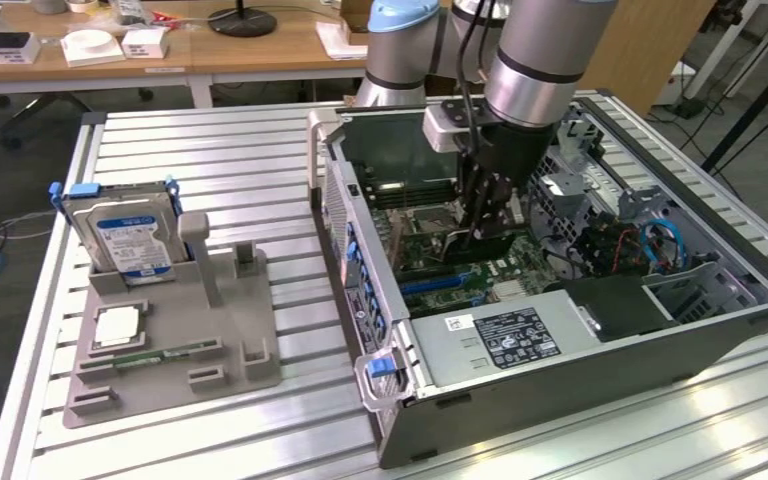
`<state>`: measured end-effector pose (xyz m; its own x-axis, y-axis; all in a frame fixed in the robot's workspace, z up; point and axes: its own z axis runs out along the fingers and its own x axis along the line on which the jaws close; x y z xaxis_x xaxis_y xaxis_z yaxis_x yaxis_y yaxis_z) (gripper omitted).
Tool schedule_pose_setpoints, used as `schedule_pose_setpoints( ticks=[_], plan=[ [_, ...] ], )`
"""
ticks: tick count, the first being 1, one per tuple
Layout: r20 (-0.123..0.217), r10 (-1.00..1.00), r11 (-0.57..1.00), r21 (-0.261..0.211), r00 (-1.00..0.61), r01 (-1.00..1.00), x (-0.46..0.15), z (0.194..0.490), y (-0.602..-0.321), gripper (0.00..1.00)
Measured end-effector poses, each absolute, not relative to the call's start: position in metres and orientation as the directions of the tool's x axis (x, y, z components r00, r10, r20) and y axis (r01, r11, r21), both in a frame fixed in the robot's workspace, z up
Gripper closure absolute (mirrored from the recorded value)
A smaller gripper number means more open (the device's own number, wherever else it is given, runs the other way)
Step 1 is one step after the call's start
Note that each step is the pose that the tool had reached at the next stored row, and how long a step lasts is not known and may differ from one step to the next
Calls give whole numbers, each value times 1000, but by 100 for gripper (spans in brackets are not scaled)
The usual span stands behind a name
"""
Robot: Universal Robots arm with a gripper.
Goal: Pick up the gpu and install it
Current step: 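Insert the gpu into the slot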
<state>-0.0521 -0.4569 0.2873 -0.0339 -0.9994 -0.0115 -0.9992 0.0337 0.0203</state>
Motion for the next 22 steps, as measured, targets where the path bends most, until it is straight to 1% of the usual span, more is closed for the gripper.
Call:
schedule_pose_setpoints(
  ticks=[9,22],
  plan=[
    [-12,-999,34,2,-34,-999,-64,277,-457,74],
    [-12,-999,34,-1,-34,-999,-76,272,-457,74]
  ],
)
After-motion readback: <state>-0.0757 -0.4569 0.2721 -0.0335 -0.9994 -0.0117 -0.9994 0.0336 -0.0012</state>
